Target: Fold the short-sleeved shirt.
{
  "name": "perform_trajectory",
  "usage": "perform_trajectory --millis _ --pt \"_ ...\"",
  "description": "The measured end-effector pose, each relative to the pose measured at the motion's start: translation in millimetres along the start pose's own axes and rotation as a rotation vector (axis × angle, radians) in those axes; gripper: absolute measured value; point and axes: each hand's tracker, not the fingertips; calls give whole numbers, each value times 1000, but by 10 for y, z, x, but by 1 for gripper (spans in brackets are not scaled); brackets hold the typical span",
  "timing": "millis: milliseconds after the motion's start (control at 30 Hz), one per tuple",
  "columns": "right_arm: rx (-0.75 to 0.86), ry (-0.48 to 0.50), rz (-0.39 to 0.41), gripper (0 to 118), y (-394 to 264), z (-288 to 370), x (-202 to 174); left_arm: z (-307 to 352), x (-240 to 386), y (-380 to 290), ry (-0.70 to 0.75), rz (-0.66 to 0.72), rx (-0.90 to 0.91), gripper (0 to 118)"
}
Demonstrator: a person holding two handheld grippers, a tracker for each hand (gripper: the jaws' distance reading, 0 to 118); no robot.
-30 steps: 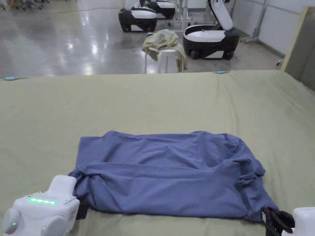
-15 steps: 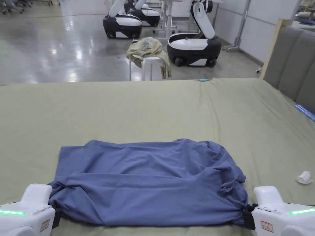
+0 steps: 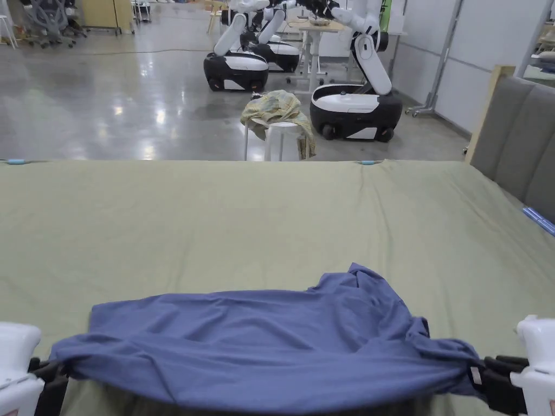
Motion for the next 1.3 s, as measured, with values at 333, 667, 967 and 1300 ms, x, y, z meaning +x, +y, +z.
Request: perform_trajectory --millis 333,667,967,1300 --pt "-207 31 -177 61 -738 -376 81 18 -20 -787 53 94 -51 65" --pt "499 67 -6 106 -174 355 -825 737 741 -302 46 26 516 69" --pt "480 94 -8 5 2 48 -1158 126 501 19 56 74 266 8" --pt "368 39 -19 5 37 -374 -847 -1894 -544 747 169 80 -76 67"
